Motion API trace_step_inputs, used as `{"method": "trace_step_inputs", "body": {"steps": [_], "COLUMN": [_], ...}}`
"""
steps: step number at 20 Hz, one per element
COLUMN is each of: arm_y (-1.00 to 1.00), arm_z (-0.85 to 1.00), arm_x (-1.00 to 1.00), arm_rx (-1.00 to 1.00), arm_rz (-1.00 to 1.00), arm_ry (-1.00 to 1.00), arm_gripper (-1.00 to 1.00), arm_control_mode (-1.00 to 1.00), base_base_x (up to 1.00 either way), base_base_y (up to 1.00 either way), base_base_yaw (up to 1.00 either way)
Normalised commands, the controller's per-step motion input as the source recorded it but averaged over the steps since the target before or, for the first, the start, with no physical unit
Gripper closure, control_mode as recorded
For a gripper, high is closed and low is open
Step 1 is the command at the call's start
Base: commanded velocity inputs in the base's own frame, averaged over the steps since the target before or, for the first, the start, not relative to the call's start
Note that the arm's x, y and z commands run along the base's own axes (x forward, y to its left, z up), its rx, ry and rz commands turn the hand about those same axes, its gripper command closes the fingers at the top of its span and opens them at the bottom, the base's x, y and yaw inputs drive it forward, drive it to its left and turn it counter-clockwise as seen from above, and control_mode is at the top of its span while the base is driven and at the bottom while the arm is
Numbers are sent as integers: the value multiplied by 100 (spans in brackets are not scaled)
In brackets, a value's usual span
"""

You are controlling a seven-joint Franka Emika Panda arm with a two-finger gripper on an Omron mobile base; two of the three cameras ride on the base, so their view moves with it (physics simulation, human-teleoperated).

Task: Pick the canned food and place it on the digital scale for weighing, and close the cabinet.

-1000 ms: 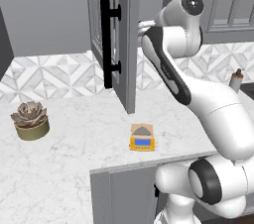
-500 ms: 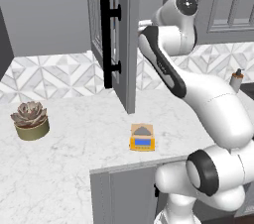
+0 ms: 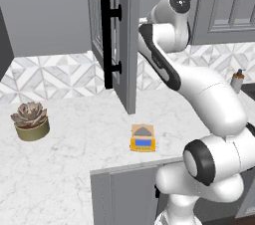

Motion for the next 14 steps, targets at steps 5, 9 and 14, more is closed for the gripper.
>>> {"method": "trace_step_inputs", "body": {"steps": [5,9,14], "arm_y": [2,8,16], "arm_z": [8,0,0], "arm_x": [36,33,39], "arm_rx": [0,0,1], "arm_rz": [0,0,0], "arm_ry": [-1,-4,-3], "arm_gripper": [-100,-100,-100], "arm_control_mode": [-100,-100,-100], "base_base_x": [0,0,0], "base_base_y": [0,0,0], "base_base_yaw": [0,0,0]}}
